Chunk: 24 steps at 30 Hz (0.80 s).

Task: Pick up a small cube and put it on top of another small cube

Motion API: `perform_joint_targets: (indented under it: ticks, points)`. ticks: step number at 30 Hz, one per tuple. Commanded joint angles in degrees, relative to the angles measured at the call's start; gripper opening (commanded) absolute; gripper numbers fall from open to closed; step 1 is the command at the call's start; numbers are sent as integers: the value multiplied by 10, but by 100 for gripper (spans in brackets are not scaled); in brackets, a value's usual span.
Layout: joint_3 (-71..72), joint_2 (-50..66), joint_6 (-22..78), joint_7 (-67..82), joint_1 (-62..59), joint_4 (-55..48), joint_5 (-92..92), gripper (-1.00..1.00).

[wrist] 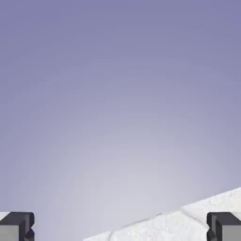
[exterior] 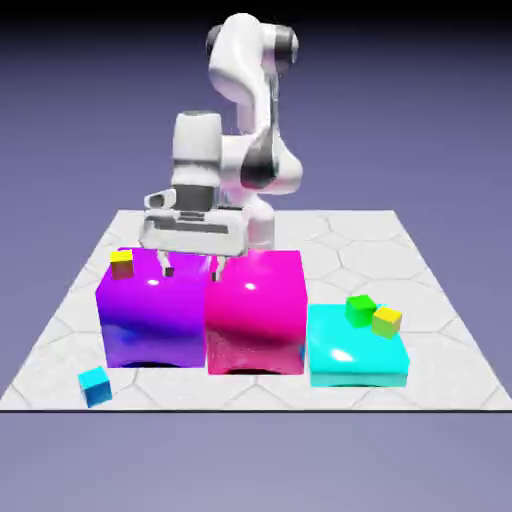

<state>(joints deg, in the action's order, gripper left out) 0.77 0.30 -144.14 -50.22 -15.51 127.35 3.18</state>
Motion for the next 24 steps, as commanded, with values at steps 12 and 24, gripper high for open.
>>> perform_joint_targets:
  ticks: [12,24]
  points:
    - [6,244,221,-57,-117,-249,24,0]
    - [11,488,442,-115,-236,-498,47,0]
